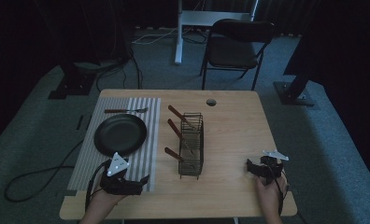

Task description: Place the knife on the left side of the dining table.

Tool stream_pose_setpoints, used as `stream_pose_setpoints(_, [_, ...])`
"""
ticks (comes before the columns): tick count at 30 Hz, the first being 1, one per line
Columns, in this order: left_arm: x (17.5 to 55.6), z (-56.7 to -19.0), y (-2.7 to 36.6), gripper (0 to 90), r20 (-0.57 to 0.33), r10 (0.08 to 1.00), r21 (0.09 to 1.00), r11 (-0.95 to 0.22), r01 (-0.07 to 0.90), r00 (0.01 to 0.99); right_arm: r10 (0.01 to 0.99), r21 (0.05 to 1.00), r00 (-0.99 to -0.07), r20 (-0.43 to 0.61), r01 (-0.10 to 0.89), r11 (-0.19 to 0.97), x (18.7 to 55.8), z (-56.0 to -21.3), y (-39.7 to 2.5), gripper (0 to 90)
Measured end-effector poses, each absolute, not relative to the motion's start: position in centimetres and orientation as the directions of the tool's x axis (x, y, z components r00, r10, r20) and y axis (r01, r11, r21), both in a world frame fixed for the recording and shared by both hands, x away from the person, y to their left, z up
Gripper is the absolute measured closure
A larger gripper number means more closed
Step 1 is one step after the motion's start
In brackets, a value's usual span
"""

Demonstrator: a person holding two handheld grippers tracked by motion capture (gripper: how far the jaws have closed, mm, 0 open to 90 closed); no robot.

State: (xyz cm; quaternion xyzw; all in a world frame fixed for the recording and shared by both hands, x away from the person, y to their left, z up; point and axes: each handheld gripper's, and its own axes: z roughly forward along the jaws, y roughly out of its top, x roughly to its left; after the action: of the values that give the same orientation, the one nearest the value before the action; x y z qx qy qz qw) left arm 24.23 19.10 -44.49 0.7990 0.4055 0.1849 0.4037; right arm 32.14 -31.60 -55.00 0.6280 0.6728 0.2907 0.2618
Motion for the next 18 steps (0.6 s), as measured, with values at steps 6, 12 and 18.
stream_pose_setpoints(6, [24.2, -43.7, 18.3, 2.8, -0.030, 0.786, 0.802, -0.350, 0.485, 0.617, 0.997, 0.720, -0.074, 0.013, 0.693, 0.043, 32.1, -55.0, -31.6, 11.9])
stream_pose_setpoints(12, [24.3, -42.3, 16.8, 2.7, -0.042, 0.756, 0.814, -0.353, 0.461, 0.654, 0.997, 0.720, -0.074, 0.013, 0.693, 0.042, 32.1, -55.0, -31.6, 12.0])
stream_pose_setpoints(18, [24.5, -41.9, 15.8, 2.8, -0.049, 0.747, 0.820, -0.348, 0.453, 0.663, 0.997, 0.720, -0.074, 0.013, 0.693, 0.042, 32.1, -55.0, -31.6, 12.0])
